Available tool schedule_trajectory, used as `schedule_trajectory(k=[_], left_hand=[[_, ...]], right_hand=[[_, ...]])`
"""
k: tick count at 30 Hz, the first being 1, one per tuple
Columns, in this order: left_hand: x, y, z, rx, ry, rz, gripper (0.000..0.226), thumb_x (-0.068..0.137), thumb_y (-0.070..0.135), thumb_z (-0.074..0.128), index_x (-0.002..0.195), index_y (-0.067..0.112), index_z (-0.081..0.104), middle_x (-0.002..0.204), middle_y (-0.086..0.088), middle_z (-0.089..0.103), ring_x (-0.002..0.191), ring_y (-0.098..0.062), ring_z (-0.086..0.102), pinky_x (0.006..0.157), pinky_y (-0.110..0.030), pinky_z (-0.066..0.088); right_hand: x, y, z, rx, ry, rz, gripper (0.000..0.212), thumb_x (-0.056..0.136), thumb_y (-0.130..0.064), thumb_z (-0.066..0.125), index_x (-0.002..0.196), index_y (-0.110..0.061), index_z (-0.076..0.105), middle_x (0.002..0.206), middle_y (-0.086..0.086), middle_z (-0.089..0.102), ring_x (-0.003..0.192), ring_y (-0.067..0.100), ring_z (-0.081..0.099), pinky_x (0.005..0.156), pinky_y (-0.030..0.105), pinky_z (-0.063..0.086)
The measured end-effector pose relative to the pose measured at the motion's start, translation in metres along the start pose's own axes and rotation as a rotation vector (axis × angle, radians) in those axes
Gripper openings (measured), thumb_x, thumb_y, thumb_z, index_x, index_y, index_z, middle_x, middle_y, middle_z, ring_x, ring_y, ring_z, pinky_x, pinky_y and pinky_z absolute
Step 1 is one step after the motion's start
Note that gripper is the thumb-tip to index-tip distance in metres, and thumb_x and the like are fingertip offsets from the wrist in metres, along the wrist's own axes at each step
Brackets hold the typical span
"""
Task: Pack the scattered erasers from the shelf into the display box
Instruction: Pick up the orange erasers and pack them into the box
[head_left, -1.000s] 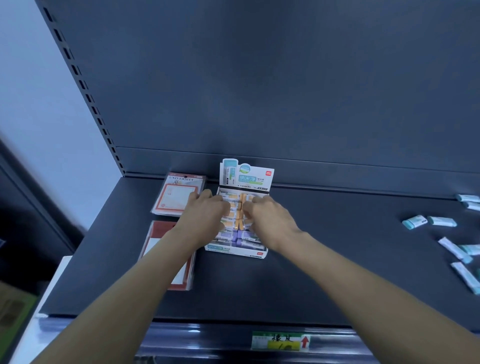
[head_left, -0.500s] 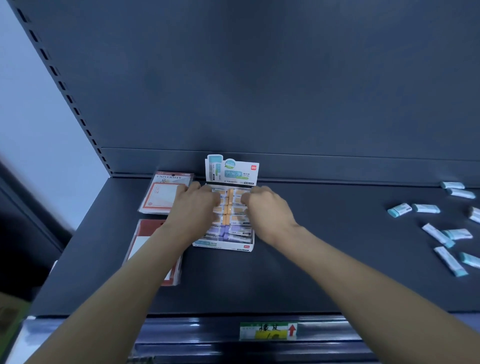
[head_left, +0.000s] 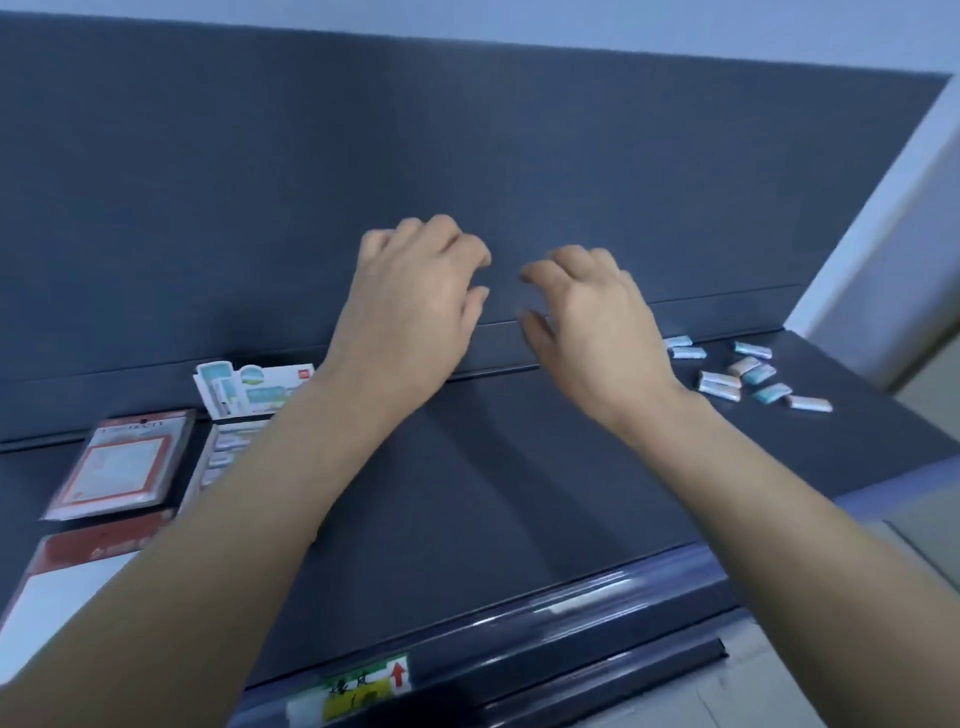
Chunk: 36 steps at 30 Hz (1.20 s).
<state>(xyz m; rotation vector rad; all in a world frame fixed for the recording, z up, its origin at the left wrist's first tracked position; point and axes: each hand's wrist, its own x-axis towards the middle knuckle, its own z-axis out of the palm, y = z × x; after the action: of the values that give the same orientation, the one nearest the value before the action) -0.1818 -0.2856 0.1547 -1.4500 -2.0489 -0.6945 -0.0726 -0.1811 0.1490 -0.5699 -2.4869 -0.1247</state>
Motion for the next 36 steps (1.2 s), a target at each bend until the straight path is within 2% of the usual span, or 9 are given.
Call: schedule_trajectory(k=[7,11,15,20,25,36], left_hand=[[0.046,0.160,0.023,-0.093,0.073,0.158,0.020,0.086,0.017,0.059,0.105,0.010,0.063,0.102,-0.010,0.062,0.094,-0.032,0.056,0.087,-0.044,0.038],[0.067,0.249,0.051,-0.137,0.048,0.179,0.022,0.088,0.018,0.059,0.108,0.011,0.063,0.107,-0.009,0.062,0.099,-0.031,0.055,0.089,-0.043,0.037],[0.079,0.303,0.079,-0.151,-0.011,0.172,0.022,0.089,0.017,0.057,0.110,0.013,0.062,0.109,-0.006,0.061,0.102,-0.029,0.053,0.090,-0.040,0.035],[0.087,0.322,0.110,-0.131,-0.112,0.101,0.023,0.091,0.017,0.053,0.113,0.015,0.060,0.113,-0.003,0.059,0.107,-0.025,0.050,0.096,-0.036,0.030],[0.096,0.313,0.154,-0.121,-0.216,0.071,0.023,0.090,0.015,0.054,0.112,0.014,0.060,0.111,-0.003,0.059,0.104,-0.025,0.050,0.094,-0.036,0.032],[0.118,0.269,0.295,-0.053,-0.652,-0.017,0.020,0.088,0.015,0.053,0.107,0.016,0.059,0.110,-0.003,0.058,0.107,-0.024,0.052,0.090,-0.035,0.035]], right_hand=[[-0.064,0.141,-0.066,-0.071,0.149,0.103,0.023,0.084,-0.009,0.063,0.105,-0.001,0.065,0.107,0.018,0.064,0.096,0.040,0.057,0.078,0.045,0.046],[-0.103,0.225,-0.097,-0.100,0.144,0.137,0.024,0.083,-0.006,0.063,0.107,0.000,0.064,0.106,0.019,0.064,0.097,0.042,0.056,0.078,0.047,0.049],[-0.125,0.289,-0.116,-0.102,0.118,0.168,0.024,0.086,-0.006,0.061,0.109,-0.001,0.064,0.107,0.018,0.064,0.099,0.041,0.055,0.080,0.047,0.047],[-0.133,0.335,-0.114,-0.070,0.038,0.181,0.028,0.089,-0.009,0.058,0.116,-0.003,0.062,0.116,0.015,0.061,0.109,0.038,0.052,0.088,0.046,0.044],[-0.128,0.363,-0.095,-0.047,-0.042,0.196,0.027,0.092,-0.012,0.053,0.118,-0.005,0.060,0.120,0.012,0.059,0.113,0.035,0.049,0.092,0.043,0.040],[-0.083,0.412,-0.041,-0.087,-0.236,0.146,0.028,0.095,-0.014,0.047,0.119,-0.008,0.058,0.119,0.010,0.057,0.115,0.031,0.047,0.094,0.041,0.039]])
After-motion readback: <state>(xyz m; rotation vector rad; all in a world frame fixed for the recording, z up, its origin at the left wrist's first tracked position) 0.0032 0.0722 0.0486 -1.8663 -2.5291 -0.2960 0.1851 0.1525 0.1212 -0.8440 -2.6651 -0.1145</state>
